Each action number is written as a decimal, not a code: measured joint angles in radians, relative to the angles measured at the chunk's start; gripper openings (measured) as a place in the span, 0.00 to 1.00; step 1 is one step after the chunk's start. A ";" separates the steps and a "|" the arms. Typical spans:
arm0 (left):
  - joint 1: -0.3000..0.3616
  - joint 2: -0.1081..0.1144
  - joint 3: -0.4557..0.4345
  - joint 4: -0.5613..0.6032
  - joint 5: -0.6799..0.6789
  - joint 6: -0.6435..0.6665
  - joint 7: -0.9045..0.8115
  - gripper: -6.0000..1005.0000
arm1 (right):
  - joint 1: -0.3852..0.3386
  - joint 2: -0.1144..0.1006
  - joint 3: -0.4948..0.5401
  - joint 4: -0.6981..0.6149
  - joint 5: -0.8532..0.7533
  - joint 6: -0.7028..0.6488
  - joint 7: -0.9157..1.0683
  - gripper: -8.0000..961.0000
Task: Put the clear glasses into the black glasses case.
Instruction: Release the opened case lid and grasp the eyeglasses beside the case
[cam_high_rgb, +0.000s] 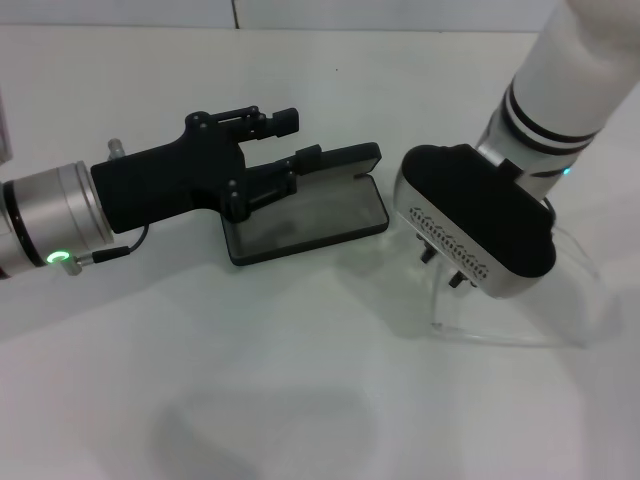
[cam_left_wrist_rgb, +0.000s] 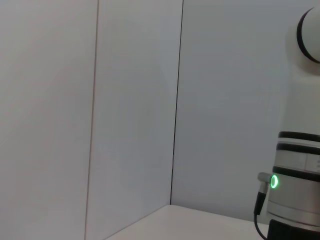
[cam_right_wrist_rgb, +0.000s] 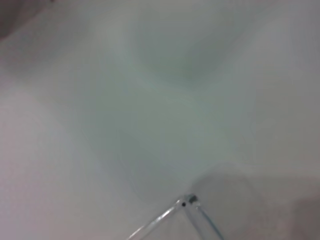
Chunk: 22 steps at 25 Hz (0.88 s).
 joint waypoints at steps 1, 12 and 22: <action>0.000 0.000 0.000 0.000 0.000 0.000 0.000 0.48 | -0.002 0.000 0.002 0.001 -0.002 -0.008 0.002 0.51; 0.002 0.008 -0.001 0.005 -0.006 0.008 -0.007 0.48 | -0.131 -0.007 0.345 -0.100 -0.053 -0.169 0.030 0.15; -0.025 0.025 0.002 0.010 -0.009 0.107 -0.004 0.48 | -0.321 -0.007 0.610 -0.140 0.195 -0.069 0.020 0.05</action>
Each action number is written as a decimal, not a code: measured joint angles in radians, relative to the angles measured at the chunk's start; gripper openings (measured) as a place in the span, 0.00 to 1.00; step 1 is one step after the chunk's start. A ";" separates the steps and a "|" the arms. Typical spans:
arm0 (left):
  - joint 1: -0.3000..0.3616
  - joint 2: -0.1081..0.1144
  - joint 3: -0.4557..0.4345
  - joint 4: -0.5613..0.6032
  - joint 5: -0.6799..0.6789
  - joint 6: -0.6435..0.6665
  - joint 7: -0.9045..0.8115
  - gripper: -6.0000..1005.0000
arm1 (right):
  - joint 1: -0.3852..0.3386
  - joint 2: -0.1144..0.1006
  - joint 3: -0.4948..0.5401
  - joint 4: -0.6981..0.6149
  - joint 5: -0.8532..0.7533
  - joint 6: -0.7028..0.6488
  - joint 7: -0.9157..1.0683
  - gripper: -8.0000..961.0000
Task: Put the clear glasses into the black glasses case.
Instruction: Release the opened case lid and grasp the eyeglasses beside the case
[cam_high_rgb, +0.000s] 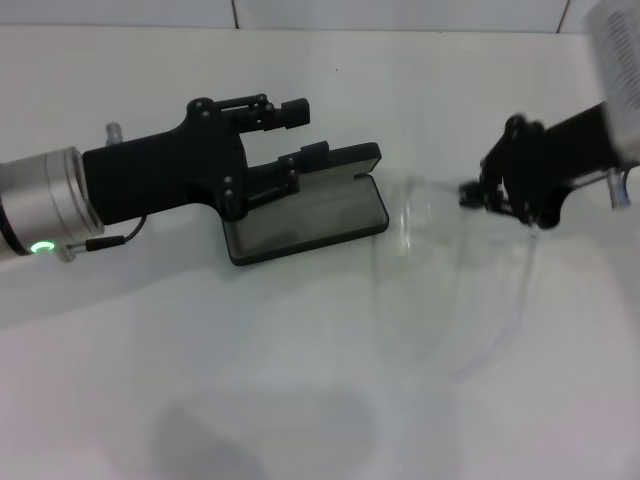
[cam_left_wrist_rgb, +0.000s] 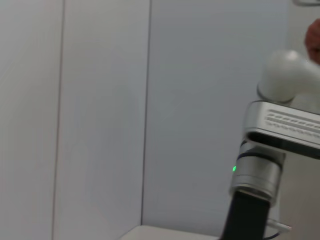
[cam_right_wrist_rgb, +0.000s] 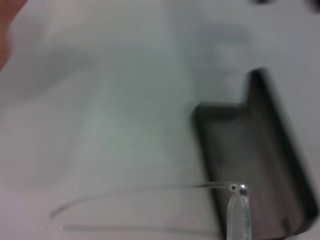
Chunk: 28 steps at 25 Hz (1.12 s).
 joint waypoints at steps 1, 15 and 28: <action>-0.003 0.002 0.000 0.000 -0.003 0.006 0.002 0.48 | -0.028 -0.001 0.056 0.025 0.079 0.024 -0.001 0.05; -0.065 0.000 0.004 -0.014 0.005 0.043 0.048 0.48 | -0.003 -0.046 0.293 0.477 0.466 0.045 -0.048 0.05; -0.110 0.001 0.000 -0.002 -0.015 0.076 0.117 0.48 | 0.043 -0.123 0.282 0.603 0.460 -0.103 0.082 0.05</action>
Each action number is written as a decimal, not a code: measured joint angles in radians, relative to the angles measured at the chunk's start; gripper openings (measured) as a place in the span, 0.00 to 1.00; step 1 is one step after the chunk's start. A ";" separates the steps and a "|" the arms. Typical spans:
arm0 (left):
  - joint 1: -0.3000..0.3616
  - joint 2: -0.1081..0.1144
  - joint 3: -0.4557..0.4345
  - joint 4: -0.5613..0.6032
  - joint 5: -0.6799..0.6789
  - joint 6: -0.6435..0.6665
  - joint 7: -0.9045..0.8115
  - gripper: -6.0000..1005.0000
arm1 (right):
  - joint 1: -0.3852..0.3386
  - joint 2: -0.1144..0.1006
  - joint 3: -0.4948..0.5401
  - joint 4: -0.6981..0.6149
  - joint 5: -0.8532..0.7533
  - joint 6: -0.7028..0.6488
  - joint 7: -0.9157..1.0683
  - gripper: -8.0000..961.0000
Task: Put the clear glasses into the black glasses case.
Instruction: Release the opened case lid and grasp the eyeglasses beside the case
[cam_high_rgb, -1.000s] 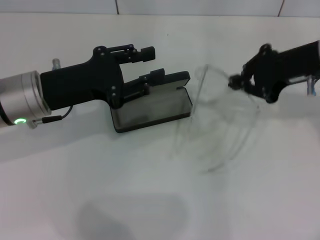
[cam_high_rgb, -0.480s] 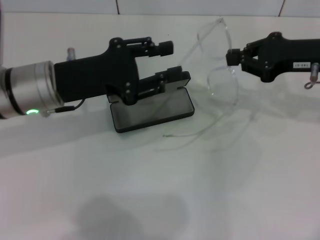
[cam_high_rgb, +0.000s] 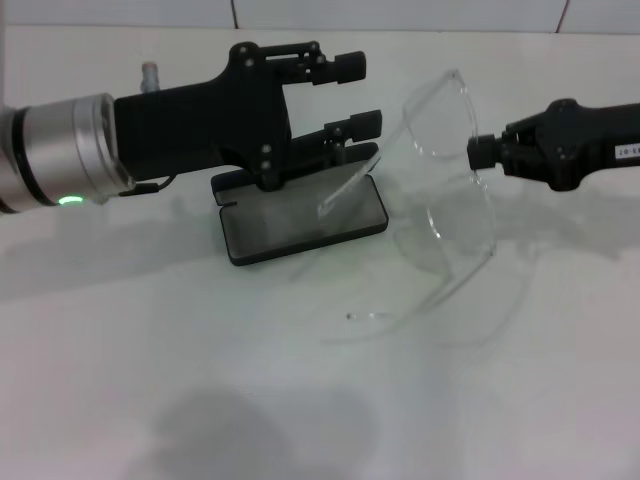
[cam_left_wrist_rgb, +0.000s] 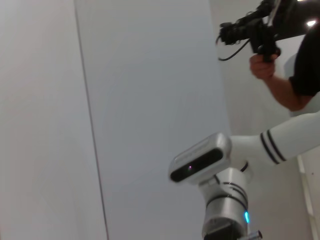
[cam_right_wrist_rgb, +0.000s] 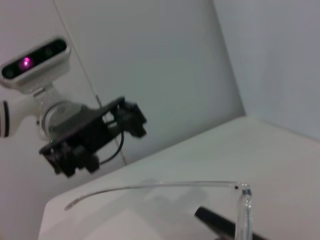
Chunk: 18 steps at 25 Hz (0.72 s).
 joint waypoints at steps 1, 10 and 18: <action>-0.004 0.001 -0.001 0.003 -0.001 0.008 0.002 0.48 | 0.005 -0.003 0.000 0.000 -0.016 -0.009 0.007 0.05; -0.070 -0.017 0.007 -0.017 0.066 -0.009 0.014 0.48 | 0.069 -0.008 0.001 0.026 -0.083 -0.090 0.027 0.04; -0.090 -0.027 0.021 -0.058 0.084 -0.041 0.035 0.48 | 0.076 -0.001 0.001 0.027 -0.084 -0.110 0.029 0.04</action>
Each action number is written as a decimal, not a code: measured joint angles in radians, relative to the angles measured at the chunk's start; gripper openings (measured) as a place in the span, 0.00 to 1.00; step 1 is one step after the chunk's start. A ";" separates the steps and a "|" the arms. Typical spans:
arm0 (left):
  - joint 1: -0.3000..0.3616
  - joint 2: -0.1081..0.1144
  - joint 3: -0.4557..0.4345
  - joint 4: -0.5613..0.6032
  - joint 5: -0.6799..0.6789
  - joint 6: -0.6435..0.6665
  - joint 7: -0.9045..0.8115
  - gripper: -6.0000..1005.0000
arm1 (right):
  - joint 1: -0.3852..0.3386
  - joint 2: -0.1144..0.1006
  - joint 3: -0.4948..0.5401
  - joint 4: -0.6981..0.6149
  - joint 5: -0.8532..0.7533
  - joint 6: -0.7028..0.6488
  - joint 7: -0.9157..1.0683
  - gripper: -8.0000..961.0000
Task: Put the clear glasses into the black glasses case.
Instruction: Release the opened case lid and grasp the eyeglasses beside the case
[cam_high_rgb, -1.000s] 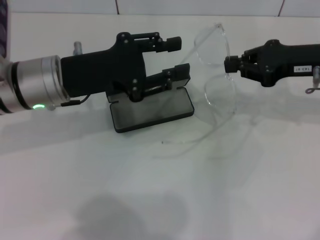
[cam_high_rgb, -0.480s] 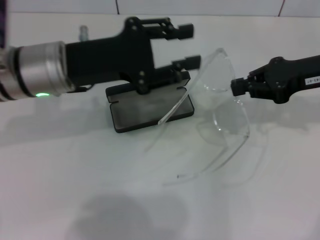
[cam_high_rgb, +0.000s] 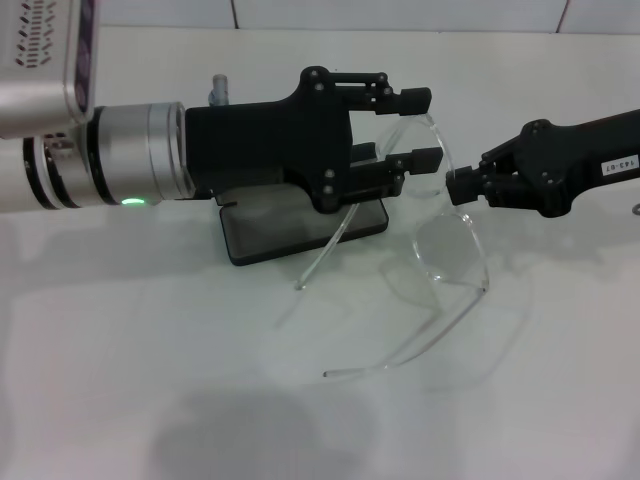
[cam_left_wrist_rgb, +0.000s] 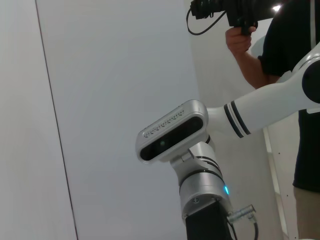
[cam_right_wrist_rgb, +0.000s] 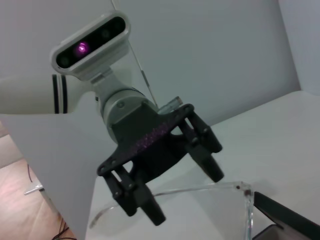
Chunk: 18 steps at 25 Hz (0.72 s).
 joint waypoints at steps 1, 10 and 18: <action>0.000 0.000 0.000 0.000 -0.001 0.000 0.001 0.48 | 0.000 0.001 0.000 0.000 0.001 -0.004 0.000 0.04; 0.001 -0.002 0.000 -0.025 -0.007 0.002 0.024 0.48 | 0.001 0.010 0.011 0.000 0.010 -0.018 0.015 0.04; 0.011 0.002 -0.004 -0.021 -0.072 0.073 0.026 0.48 | -0.007 -0.012 0.010 0.000 0.002 0.012 0.018 0.04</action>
